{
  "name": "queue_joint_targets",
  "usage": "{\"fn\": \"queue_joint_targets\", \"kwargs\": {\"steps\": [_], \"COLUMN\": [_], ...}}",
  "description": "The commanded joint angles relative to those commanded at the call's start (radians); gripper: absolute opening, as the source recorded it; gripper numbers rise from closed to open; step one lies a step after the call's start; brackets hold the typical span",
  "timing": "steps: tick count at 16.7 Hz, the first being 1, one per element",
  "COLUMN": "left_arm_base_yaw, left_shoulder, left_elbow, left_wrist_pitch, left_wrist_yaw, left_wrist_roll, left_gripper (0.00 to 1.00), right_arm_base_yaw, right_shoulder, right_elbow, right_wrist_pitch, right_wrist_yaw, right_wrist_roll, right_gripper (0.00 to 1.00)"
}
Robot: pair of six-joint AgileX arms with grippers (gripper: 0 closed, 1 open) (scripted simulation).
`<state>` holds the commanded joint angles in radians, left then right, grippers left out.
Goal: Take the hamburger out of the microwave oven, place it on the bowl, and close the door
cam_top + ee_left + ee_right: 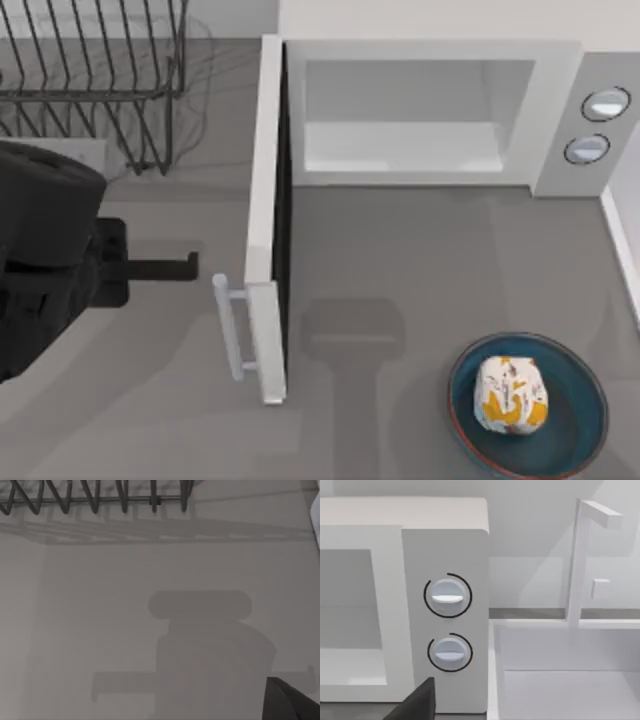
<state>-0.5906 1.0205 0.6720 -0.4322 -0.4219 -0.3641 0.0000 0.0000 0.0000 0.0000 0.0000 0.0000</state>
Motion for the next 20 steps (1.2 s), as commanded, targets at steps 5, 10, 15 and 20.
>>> {"fn": "queue_joint_targets", "kwargs": {"steps": [5, 10, 15, 20], "left_arm_base_yaw": [0.002, 0.004, 0.003, 0.006], "left_shoulder": [0.064, 0.061, 0.119, 0.196], "left_elbow": [0.111, 0.106, -0.007, -0.179], "left_wrist_pitch": [-0.135, -0.13, 0.036, 0.302], "left_wrist_yaw": [0.032, 0.031, 0.031, 0.034], "left_wrist_roll": [-0.056, -0.055, -0.055, -0.051], "left_gripper": [0.0, 0.0, 0.0, 0.0], "right_arm_base_yaw": [0.0, 0.0, 0.0, 0.0], "right_shoulder": [0.0, 0.0, 0.0, 0.0], "right_elbow": [0.0, 0.0, 0.0, 0.0], "right_wrist_pitch": [0.0, 0.0, 0.0, 0.0], "right_wrist_yaw": [0.0, 0.0, 0.0, 0.0], "right_wrist_roll": [0.0, 0.0, 0.0, 0.0], "right_gripper": [1.0, 1.0, 1.0, 1.0]}}
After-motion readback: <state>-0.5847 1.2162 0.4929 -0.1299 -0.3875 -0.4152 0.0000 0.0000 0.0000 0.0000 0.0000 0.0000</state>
